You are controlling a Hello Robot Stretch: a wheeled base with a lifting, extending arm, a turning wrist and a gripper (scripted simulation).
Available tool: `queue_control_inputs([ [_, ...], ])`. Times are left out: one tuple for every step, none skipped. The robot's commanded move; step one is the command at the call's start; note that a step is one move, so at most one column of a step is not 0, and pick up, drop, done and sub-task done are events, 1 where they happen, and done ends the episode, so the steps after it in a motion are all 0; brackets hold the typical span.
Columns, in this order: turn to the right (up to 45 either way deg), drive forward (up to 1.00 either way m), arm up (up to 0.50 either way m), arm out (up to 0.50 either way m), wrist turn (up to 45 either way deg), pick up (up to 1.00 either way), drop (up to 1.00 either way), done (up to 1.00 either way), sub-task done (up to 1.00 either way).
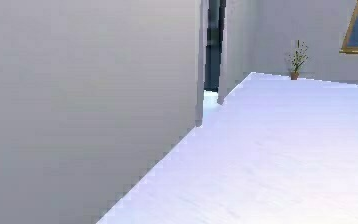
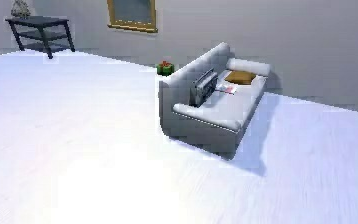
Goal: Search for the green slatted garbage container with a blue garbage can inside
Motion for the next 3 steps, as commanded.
queue_control_inputs([
  [21.0,0.0,0.0,0.0,0.0,0.0,0.0,0.0,0.0],
  [0.0,1.0,0.0,0.0,0.0,0.0,0.0,0.0,0.0],
  [0.0,1.0,0.0,0.0,0.0,0.0,0.0,0.0,0.0],
])
